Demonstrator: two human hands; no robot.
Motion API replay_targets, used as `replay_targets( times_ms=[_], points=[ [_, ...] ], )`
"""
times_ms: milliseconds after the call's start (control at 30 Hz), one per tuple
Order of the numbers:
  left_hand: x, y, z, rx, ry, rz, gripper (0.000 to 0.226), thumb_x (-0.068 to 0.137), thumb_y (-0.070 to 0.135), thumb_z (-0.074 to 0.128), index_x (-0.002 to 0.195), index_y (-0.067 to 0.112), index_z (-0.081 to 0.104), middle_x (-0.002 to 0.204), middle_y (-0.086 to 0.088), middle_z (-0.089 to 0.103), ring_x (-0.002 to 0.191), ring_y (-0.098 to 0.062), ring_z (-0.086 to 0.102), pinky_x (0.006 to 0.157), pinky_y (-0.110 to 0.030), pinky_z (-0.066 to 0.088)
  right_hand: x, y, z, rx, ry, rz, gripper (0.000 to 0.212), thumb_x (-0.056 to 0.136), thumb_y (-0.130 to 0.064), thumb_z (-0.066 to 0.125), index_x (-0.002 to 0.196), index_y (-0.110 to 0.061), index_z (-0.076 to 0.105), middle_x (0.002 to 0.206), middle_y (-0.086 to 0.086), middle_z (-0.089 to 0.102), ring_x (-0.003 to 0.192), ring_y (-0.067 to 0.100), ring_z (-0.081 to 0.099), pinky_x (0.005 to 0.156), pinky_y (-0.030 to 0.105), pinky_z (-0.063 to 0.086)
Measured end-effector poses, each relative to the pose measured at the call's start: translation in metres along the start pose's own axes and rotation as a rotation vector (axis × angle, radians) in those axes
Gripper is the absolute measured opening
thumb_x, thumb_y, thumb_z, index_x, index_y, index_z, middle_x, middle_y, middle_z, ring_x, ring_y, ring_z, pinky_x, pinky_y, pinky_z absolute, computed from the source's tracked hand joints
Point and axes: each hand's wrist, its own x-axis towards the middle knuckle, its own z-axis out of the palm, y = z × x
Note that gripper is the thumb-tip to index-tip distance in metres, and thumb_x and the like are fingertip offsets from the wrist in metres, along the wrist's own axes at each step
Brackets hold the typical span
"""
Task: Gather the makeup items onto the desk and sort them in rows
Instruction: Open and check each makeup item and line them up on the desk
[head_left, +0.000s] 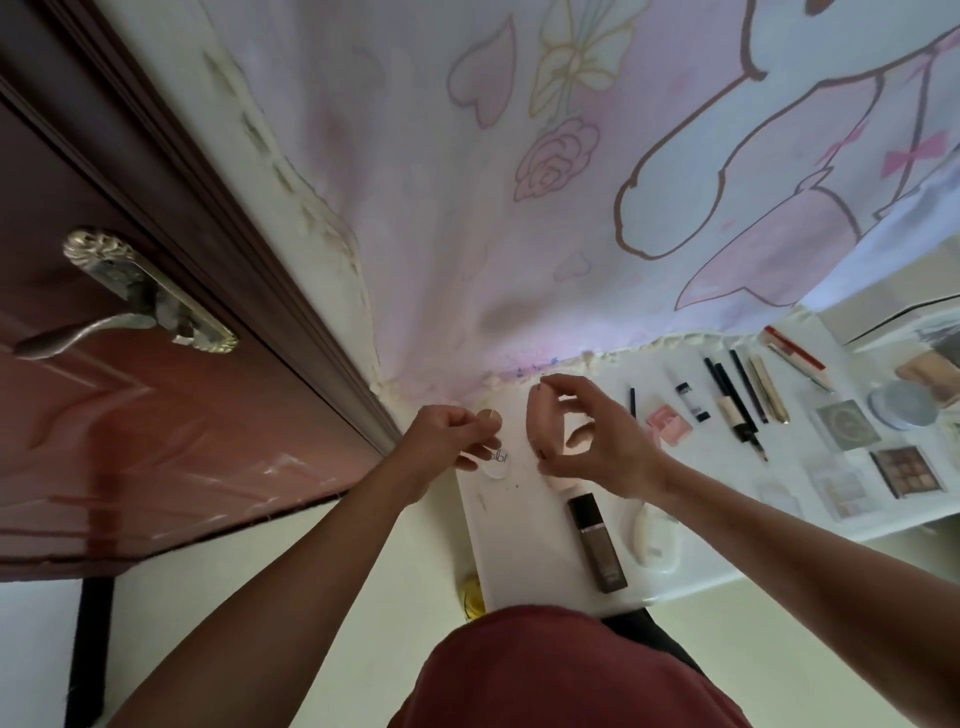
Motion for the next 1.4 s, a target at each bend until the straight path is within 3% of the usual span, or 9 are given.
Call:
replay_targets(
  times_ms=[100, 267, 400, 533, 633, 767, 933, 1167, 1400],
  points=[
    [-0.001, 0.022, 0.000, -0.022, -0.016, 0.072, 0.025, 0.088, 0.024, 0.068, 0.093, -0.001, 0.070, 0.091, -0.012, 0.075, 0.079, -0.020, 0.067, 0.070, -0.032, 0.052, 0.005, -0.014, -0.008, 0.028, -0.001, -0.010, 0.084, 0.061, -0.010, 0.090, 0.129, -0.036, 0.048, 0.127, -0.009, 0.053, 0.110, 0.011, 0.061, 0.071, 0.027, 0.057],
    [-0.005, 0.054, 0.003, -0.089, -0.050, 0.156, 0.020, 0.086, 0.023, 0.070, 0.091, 0.004, 0.072, 0.083, -0.014, 0.072, 0.075, -0.024, 0.068, 0.069, -0.035, 0.054, 0.017, -0.033, -0.015, -0.080, 0.017, -0.051, 0.084, 0.056, -0.026, 0.091, 0.128, -0.039, 0.049, 0.120, -0.019, 0.050, 0.104, 0.002, 0.054, 0.069, 0.011, 0.045],
    [-0.007, 0.069, 0.002, -0.118, -0.048, 0.150, 0.019, 0.082, 0.011, 0.073, 0.098, 0.001, 0.068, 0.081, -0.019, 0.071, 0.070, -0.028, 0.068, 0.071, -0.039, 0.056, 0.024, -0.045, -0.016, -0.081, 0.009, 0.013, 0.084, 0.054, -0.032, 0.091, 0.129, -0.036, 0.052, 0.124, -0.012, 0.054, 0.108, 0.010, 0.057, 0.077, 0.029, 0.055],
    [-0.008, 0.075, -0.007, -0.174, -0.023, 0.103, 0.018, 0.083, 0.007, 0.072, 0.100, 0.002, 0.067, 0.082, -0.018, 0.071, 0.068, -0.026, 0.068, 0.062, -0.033, 0.057, 0.030, -0.061, -0.026, 0.259, -0.047, 0.139, 0.044, 0.081, -0.002, 0.076, 0.121, -0.015, 0.064, 0.114, 0.004, 0.067, 0.088, 0.015, 0.065, 0.063, 0.025, 0.053],
    [-0.011, 0.077, -0.011, -0.253, -0.018, 0.111, 0.011, 0.086, 0.006, 0.068, 0.097, 0.003, 0.068, 0.078, -0.012, 0.070, 0.064, -0.021, 0.067, 0.057, -0.029, 0.056, 0.031, -0.069, -0.035, 0.541, -0.076, 0.306, 0.022, 0.089, -0.009, 0.067, 0.109, -0.003, 0.071, 0.096, 0.011, 0.072, 0.080, 0.018, 0.067, 0.061, 0.021, 0.054],
    [-0.015, 0.077, -0.011, -0.313, -0.046, 0.147, 0.019, 0.085, 0.007, 0.068, 0.104, 0.001, 0.067, 0.086, -0.014, 0.069, 0.072, -0.025, 0.067, 0.063, -0.029, 0.058, 0.034, -0.073, -0.036, 0.670, -0.083, 0.445, 0.020, 0.088, -0.007, 0.067, 0.103, 0.005, 0.068, 0.086, 0.012, 0.068, 0.067, 0.016, 0.064, 0.058, 0.020, 0.054],
    [-0.023, 0.082, -0.009, -0.292, -0.168, 0.233, 0.050, 0.067, 0.001, 0.074, 0.116, 0.002, 0.062, 0.088, -0.015, 0.072, 0.077, -0.028, 0.069, 0.070, -0.031, 0.056, 0.031, -0.077, -0.042, 0.850, -0.090, 0.558, 0.020, 0.087, -0.011, 0.064, 0.103, 0.000, 0.062, 0.079, 0.012, 0.062, 0.057, 0.014, 0.059, 0.051, 0.018, 0.053],
    [-0.027, 0.088, 0.003, -0.325, -0.136, 0.258, 0.042, 0.080, -0.015, 0.063, 0.118, 0.002, 0.059, 0.088, -0.016, 0.068, 0.074, -0.028, 0.067, 0.070, -0.031, 0.057, 0.023, -0.081, -0.046, 0.901, -0.057, 0.547, 0.020, 0.091, -0.009, 0.060, 0.108, 0.001, 0.059, 0.079, 0.014, 0.063, 0.058, 0.015, 0.063, 0.050, 0.018, 0.053],
    [-0.027, 0.087, 0.016, -0.403, -0.101, 0.200, 0.039, 0.088, -0.012, 0.047, 0.120, 0.008, 0.059, 0.083, -0.014, 0.065, 0.069, -0.026, 0.063, 0.064, -0.032, 0.054, 0.017, -0.083, -0.044, 0.856, 0.008, 0.477, 0.019, 0.089, -0.003, 0.063, 0.106, 0.005, 0.062, 0.086, 0.015, 0.067, 0.066, 0.018, 0.068, 0.055, 0.021, 0.055]
  ],
)
